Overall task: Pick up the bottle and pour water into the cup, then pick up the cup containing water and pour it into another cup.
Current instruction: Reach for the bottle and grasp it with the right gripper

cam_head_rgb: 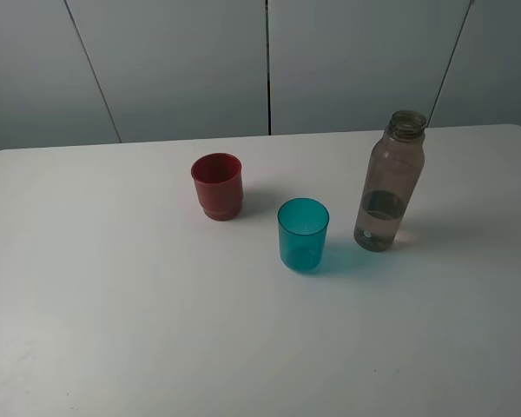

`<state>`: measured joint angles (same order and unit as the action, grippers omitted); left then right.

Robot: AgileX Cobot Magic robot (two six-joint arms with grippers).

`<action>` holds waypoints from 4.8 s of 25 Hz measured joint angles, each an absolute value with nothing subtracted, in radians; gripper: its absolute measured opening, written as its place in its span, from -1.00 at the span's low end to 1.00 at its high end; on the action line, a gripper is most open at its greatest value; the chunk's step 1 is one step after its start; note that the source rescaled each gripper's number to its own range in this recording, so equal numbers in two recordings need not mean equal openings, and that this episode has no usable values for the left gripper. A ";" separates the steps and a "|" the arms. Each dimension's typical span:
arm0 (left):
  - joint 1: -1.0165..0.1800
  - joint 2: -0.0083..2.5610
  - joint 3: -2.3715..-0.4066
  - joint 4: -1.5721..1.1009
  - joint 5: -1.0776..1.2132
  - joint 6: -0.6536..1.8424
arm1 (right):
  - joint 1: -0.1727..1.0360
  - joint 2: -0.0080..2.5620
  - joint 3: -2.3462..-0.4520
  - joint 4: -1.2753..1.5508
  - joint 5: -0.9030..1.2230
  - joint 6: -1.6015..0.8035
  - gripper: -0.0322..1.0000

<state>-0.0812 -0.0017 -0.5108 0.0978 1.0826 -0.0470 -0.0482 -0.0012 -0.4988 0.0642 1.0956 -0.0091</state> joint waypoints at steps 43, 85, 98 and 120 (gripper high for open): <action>-0.081 -0.002 -0.511 0.098 1.083 -0.047 | -0.048 0.474 -0.623 0.052 1.022 -0.047 1.00; -0.081 -0.002 -0.511 0.098 1.083 -0.042 | 0.387 0.947 -0.019 0.026 -0.551 0.109 1.00; -0.081 -0.002 -0.511 0.098 1.083 -0.042 | 0.387 1.456 -0.029 0.021 -1.026 0.062 1.00; -0.081 -0.002 -0.511 0.098 1.083 -0.045 | 0.387 1.884 -0.277 0.150 -1.208 0.047 1.00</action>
